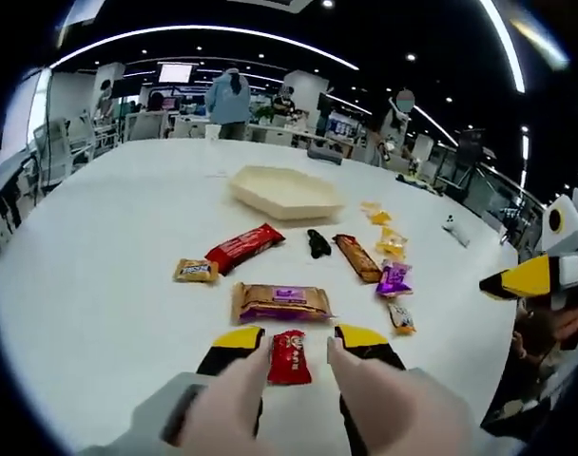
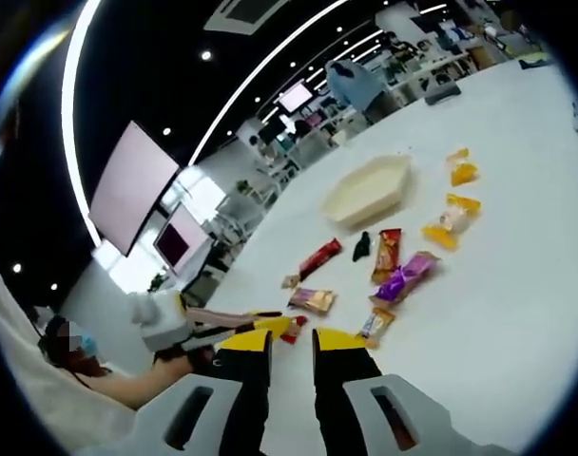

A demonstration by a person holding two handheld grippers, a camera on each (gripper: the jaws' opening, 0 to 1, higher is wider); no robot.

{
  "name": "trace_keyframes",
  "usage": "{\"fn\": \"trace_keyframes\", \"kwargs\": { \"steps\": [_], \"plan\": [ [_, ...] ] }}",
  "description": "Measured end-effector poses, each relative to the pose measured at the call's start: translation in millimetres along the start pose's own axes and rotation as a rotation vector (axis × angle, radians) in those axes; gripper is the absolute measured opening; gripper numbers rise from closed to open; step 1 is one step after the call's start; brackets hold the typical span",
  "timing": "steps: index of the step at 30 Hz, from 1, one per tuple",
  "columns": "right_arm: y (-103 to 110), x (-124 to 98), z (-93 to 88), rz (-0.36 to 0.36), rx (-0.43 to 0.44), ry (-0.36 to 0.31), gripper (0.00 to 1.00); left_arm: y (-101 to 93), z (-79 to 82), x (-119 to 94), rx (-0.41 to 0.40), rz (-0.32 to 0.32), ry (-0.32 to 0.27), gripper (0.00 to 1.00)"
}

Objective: Place the target food into the container with the food tongs after gripping and lifting it, then release it inside without dropping or visibly crushing the food.

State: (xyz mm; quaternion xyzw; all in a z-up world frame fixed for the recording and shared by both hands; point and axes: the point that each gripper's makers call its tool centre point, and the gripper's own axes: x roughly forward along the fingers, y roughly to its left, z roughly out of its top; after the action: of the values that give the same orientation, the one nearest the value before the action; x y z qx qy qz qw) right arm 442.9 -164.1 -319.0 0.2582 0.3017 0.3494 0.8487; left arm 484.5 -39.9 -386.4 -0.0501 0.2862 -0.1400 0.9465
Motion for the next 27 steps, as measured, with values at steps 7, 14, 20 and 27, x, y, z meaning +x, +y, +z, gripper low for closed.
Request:
{"fn": "trace_keyframes", "kwargs": {
  "steps": [7, 14, 20, 27],
  "plan": [
    [-3, -6, 4.5, -0.007, -0.029, 0.006, 0.16, 5.9, -0.3, 4, 0.013, 0.045, -0.003, 0.26],
    [-10, -8, 5.1, -0.017, -0.014, -0.002, 0.14, 8.0, -1.6, 3, 0.086, 0.055, -0.017, 0.21],
    [-8, -3, 6.5, -0.014, -0.015, -0.007, 0.13, 9.9, -1.8, 2, 0.081, 0.038, -0.016, 0.16],
    [-4, 4, 28.3, -0.011, -0.029, -0.088, 0.09, 6.1, 11.7, -4, 0.068, -0.02, 0.002, 0.16]
  ]
}}
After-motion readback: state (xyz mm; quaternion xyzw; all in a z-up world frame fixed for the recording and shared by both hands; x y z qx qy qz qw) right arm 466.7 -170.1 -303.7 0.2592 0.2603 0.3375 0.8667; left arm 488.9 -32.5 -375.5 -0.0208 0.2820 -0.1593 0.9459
